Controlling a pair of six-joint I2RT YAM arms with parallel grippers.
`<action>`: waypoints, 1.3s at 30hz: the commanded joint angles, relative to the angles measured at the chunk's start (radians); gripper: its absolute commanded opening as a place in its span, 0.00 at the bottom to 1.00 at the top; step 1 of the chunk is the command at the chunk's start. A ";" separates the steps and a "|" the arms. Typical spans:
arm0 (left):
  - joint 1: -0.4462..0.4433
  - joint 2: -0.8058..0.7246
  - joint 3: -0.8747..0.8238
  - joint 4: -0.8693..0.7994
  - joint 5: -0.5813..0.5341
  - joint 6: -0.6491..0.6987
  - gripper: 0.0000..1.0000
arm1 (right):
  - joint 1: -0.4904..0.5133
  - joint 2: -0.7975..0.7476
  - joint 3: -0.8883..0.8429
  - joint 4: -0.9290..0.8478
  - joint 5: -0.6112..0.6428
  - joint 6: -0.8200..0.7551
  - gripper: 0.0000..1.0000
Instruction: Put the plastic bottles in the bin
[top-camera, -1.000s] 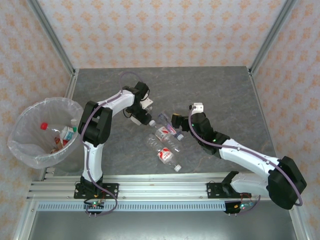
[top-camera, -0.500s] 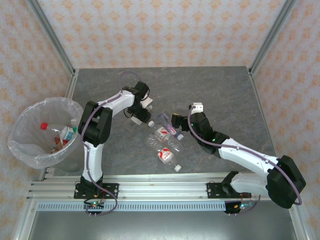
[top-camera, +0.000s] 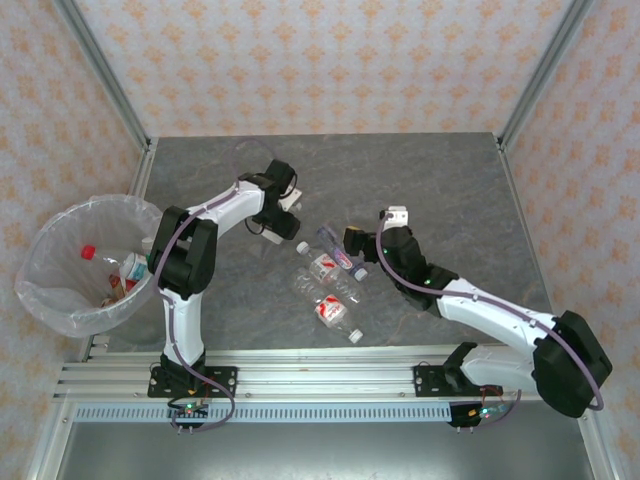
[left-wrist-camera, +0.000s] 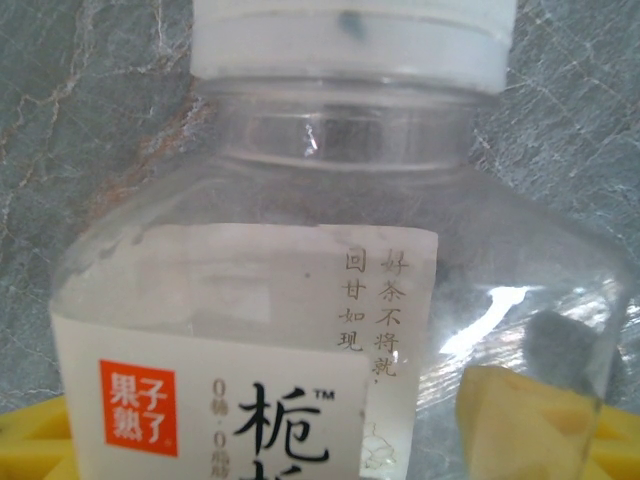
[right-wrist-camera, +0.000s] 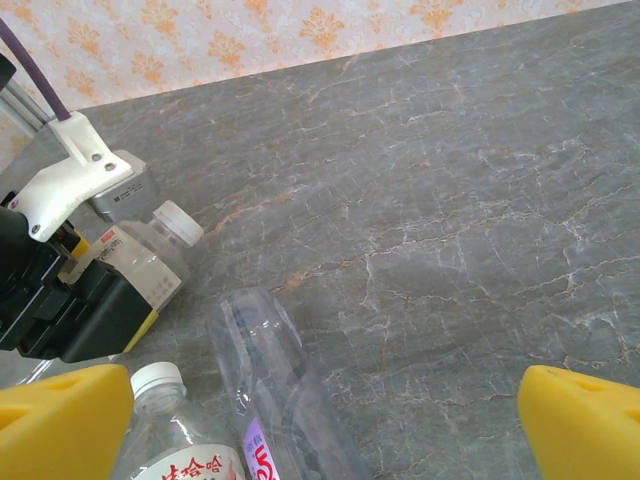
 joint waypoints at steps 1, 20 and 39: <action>0.012 -0.065 -0.028 0.038 -0.026 -0.043 0.34 | -0.002 -0.041 -0.028 0.062 0.021 -0.017 0.99; 0.012 -0.267 -0.141 0.119 -0.001 -0.118 0.08 | -0.002 -0.061 -0.048 0.098 -0.035 -0.097 0.99; 0.013 -0.470 -0.192 0.186 0.113 -0.214 0.00 | -0.002 -0.030 -0.014 0.066 -0.142 -0.138 0.99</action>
